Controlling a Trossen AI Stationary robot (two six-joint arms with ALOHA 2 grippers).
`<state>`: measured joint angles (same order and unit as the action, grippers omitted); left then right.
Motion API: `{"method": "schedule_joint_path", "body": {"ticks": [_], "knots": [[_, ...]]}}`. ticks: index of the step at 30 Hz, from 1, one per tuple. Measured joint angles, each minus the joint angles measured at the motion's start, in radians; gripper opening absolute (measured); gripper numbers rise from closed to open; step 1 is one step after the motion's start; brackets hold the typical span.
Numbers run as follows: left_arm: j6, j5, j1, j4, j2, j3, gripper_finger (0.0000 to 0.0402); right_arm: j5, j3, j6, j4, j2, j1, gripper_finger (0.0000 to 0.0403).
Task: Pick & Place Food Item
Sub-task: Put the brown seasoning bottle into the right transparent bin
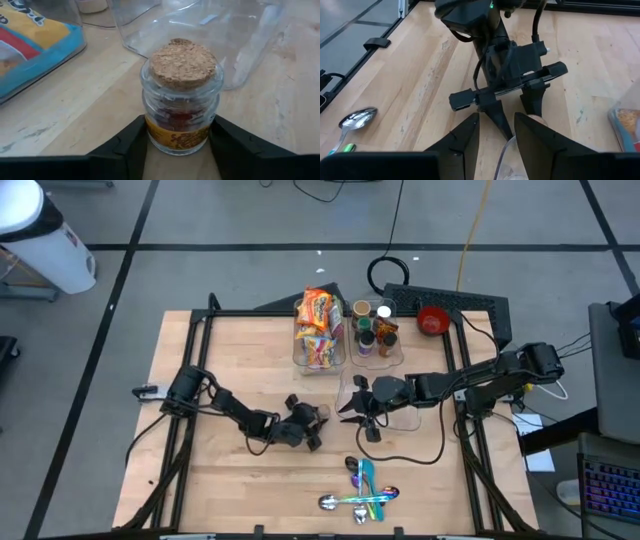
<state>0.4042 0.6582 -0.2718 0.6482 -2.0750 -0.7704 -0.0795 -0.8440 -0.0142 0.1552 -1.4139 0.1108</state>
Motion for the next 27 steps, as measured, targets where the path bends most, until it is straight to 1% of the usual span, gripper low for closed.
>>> {"method": "schedule_joint_path", "body": {"ticks": [7,9,12,14,17,20,23,27], "knots": [[0.016,-0.023,-0.004,-0.007,0.012,0.001,0.0186,0.005,0.0,-0.039,0.016,0.0,-0.001,0.0115],[0.016,-0.021,-0.016,-0.014,0.025,0.002,0.0186,0.003,-0.004,-0.066,0.016,0.0,-0.002,0.0123],[0.022,-0.035,-0.04,-0.069,0.08,0.002,0.0186,0.001,-0.038,-0.086,-0.014,-0.001,0.001,0.0156],[0.041,-0.058,-0.052,-0.165,0.135,-0.003,0.0186,0.003,-0.076,-0.088,-0.05,-0.001,0.003,0.0188],[0.071,-0.064,-0.061,-0.302,0.22,-0.038,0.0186,0.003,-0.136,-0.081,-0.115,-0.003,0.003,0.0238],[0.05,-0.068,-0.065,-0.428,0.283,-0.08,0.0186,0.004,-0.186,-0.074,-0.144,-0.04,0.002,0.0278],[0.012,-0.094,-0.066,-0.522,0.325,-0.135,0.0186,0.001,-0.208,-0.069,-0.161,-0.09,0.009,0.0304],[-0.043,-0.115,-0.066,-0.618,0.336,-0.207,0.0186,0.0,-0.213,-0.077,-0.152,-0.147,0.015,0.0317]]}}
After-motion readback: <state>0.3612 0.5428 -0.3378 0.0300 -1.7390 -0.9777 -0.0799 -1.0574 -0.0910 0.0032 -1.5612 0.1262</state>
